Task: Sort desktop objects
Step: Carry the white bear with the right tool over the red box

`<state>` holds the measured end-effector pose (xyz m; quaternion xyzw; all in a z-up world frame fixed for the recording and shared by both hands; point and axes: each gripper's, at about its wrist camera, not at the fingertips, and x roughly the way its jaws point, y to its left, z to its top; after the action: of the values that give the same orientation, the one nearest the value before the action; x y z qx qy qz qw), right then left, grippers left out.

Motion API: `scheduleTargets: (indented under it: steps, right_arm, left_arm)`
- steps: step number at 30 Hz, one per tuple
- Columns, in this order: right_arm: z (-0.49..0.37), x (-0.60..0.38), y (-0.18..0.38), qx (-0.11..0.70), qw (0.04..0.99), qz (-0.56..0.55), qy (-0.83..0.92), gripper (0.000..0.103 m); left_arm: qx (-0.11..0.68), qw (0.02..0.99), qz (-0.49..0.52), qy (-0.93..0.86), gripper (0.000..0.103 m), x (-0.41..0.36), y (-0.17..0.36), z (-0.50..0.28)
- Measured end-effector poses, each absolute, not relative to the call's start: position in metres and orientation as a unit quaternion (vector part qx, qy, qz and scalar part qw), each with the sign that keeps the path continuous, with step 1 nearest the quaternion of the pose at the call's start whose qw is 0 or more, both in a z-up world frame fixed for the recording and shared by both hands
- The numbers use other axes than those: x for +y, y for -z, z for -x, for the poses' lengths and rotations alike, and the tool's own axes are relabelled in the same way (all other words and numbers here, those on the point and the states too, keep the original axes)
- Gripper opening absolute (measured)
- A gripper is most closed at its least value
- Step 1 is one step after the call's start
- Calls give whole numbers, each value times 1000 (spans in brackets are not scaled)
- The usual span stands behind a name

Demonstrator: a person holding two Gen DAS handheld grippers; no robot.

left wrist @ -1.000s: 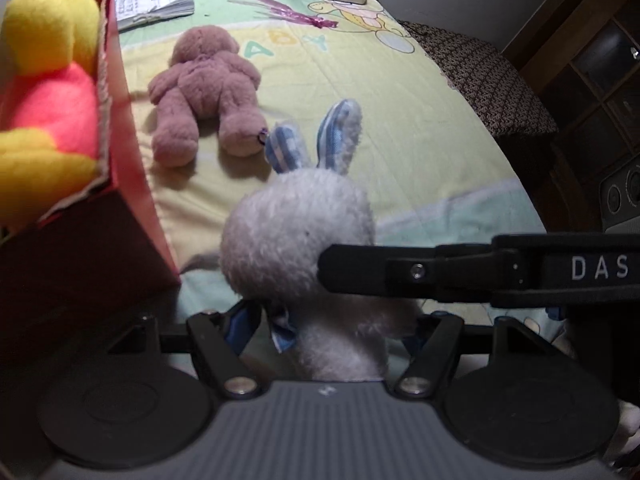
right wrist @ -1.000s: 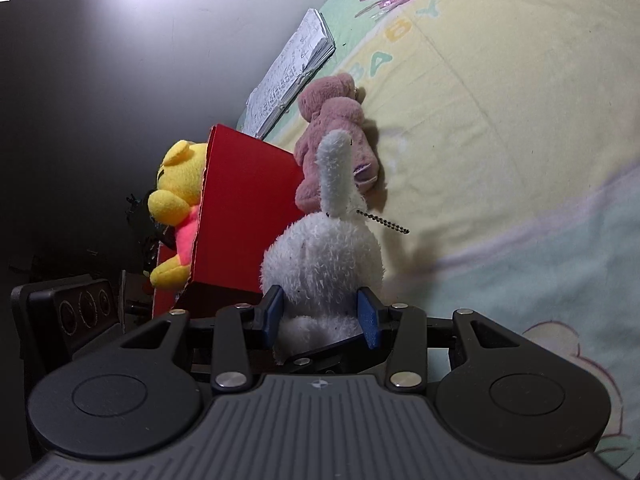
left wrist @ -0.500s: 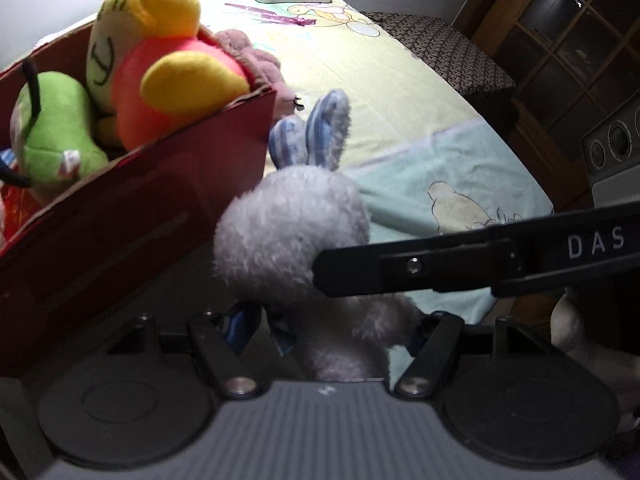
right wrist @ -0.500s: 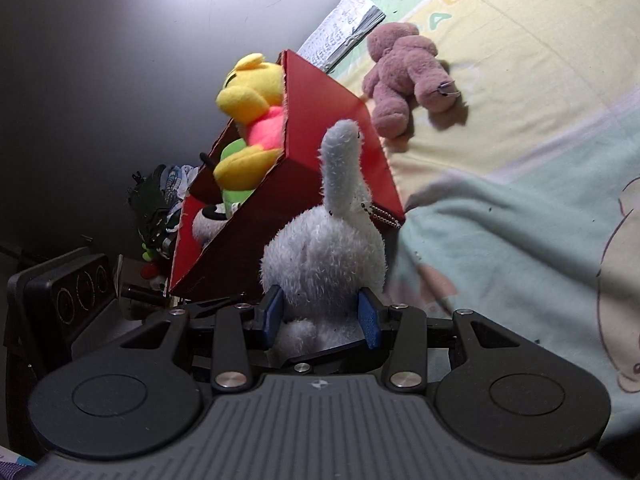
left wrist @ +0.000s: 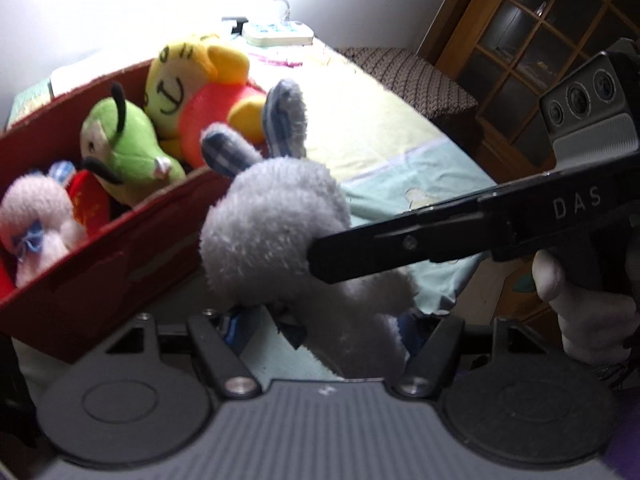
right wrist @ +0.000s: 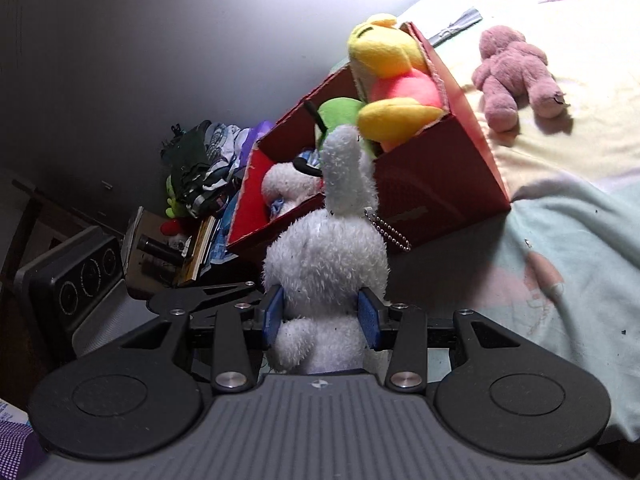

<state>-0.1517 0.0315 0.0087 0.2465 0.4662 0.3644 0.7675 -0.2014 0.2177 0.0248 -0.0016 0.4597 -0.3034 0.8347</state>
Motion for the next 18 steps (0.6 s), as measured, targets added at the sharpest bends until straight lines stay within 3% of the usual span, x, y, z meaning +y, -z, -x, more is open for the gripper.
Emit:
scheduleTargets:
  steps: [7, 18]
  right_arm:
    - [153, 51, -49, 421, 781, -208, -411, 44]
    - [123, 73, -59, 399, 767, -223, -451, 44]
  left_arm:
    - [402, 873, 38, 272, 75, 245, -59, 202]
    - [373, 898, 69, 223, 77, 273, -79, 189]
